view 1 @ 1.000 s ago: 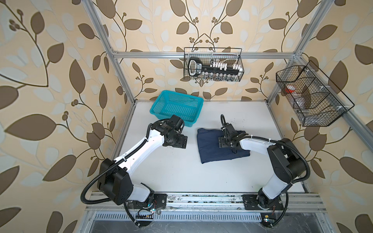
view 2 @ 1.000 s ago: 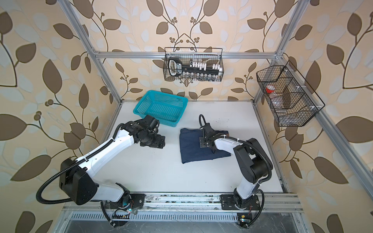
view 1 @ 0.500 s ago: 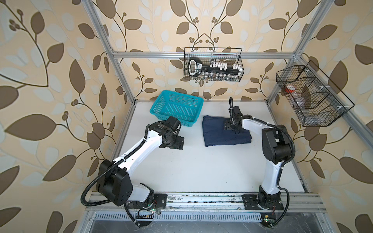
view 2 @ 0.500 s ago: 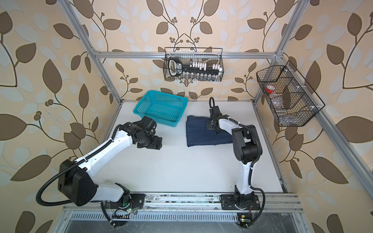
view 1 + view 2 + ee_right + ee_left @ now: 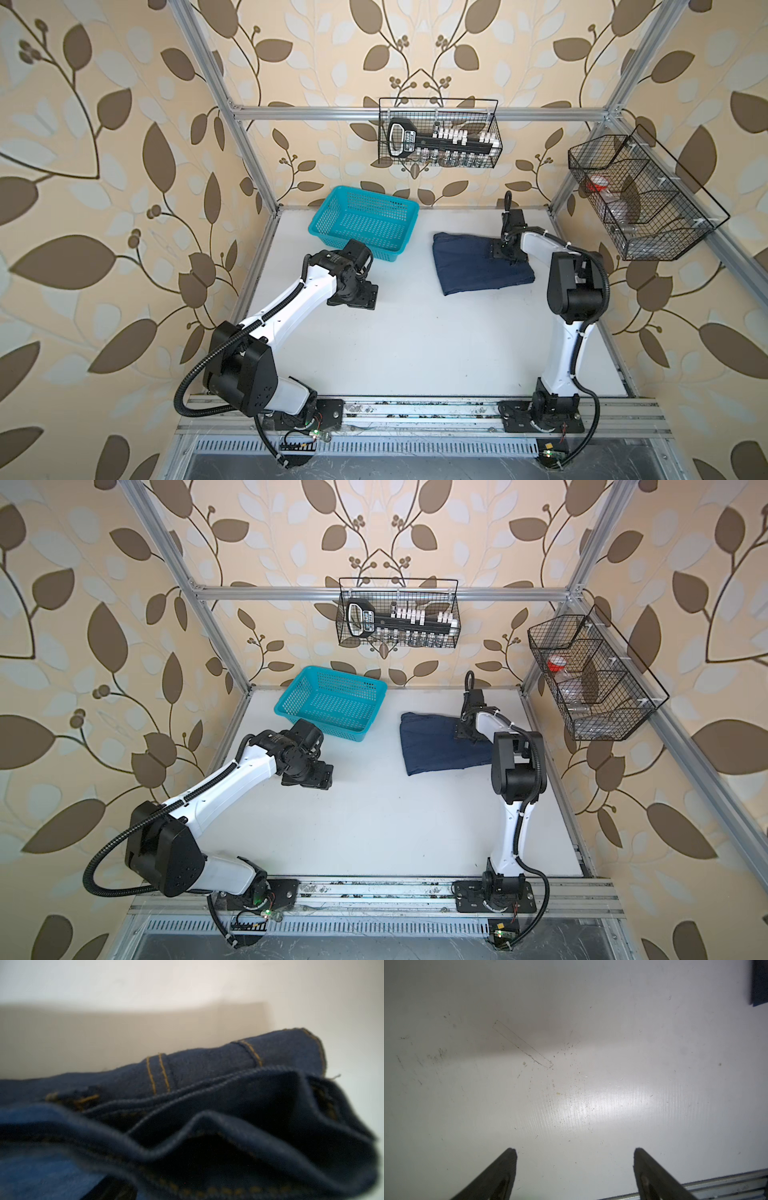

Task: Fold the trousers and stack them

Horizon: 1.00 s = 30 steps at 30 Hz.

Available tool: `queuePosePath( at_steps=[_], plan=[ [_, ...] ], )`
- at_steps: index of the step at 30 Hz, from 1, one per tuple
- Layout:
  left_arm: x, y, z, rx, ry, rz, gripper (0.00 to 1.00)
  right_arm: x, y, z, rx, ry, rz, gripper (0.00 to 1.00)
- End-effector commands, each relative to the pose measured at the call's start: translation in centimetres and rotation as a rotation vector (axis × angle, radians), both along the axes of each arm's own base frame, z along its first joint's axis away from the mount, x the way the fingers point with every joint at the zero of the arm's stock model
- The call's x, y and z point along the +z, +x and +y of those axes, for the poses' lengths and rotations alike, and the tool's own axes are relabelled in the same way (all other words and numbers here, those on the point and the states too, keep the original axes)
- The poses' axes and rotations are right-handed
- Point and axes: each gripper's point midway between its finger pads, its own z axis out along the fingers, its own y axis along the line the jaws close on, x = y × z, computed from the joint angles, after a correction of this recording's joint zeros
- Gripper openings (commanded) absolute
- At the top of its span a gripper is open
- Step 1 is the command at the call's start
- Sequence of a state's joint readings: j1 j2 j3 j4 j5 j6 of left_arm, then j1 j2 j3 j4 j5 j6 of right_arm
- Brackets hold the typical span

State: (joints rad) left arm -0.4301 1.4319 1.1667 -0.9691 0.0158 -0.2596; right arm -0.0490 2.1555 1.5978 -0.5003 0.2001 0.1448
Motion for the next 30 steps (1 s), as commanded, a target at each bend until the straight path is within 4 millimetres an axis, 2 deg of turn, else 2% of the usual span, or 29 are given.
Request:
queuePosePath(
  at_steps=[1,4,9,11,12,15,16,17,20,22,26,28,30],
  plan=[
    [1.5,0.8,0.1,0.001,-0.005,-0.030,0.89,-2.0,-0.8,-3.0,-0.042,0.014,0.078,0.72],
    [1.8,0.9,0.1,0.004,-0.008,-0.033,0.89,-0.1,1.0,-4.5,-0.051,-0.056,0.061,0.77],
    [1.8,0.8,0.1,0.005,-0.008,-0.028,0.89,1.2,2.7,-8.0,-0.087,-0.052,0.022,0.77],
    [1.9,0.9,0.1,0.006,-0.011,-0.031,0.89,1.9,2.9,-8.5,-0.093,-0.011,0.001,0.77],
    [2.0,0.9,0.0,0.004,-0.015,-0.032,0.89,2.7,3.1,-8.2,-0.076,0.002,-0.020,0.77],
    [2.5,1.1,-0.3,-0.001,-0.029,-0.043,0.89,5.6,3.1,-5.7,-0.016,0.055,-0.112,0.78],
    [1.8,1.3,-0.4,0.001,-0.022,-0.020,0.89,6.9,2.8,-4.7,0.012,0.055,-0.138,0.78],
    [1.9,1.4,-0.5,-0.001,-0.025,-0.019,0.89,7.9,2.4,-3.3,0.044,0.059,-0.160,0.79],
    [1.6,1.4,-0.7,0.001,-0.033,-0.014,0.90,9.3,0.3,1.1,0.146,0.070,-0.204,0.81],
    [1.3,1.3,-0.7,0.000,-0.039,-0.009,0.90,9.2,-1.4,3.6,0.194,0.061,-0.207,0.81],
    [0.7,1.2,-1.0,-0.004,-0.049,0.001,0.90,7.7,-4.1,10.3,0.314,0.097,-0.189,0.83],
    [0.6,1.2,-1.0,-0.005,-0.047,0.002,0.90,6.8,-4.9,12.6,0.321,0.125,-0.174,0.83],
    [0.4,1.1,-1.0,-0.007,-0.047,0.002,0.90,5.5,-5.1,13.3,0.273,0.136,-0.147,0.84]
  ],
)
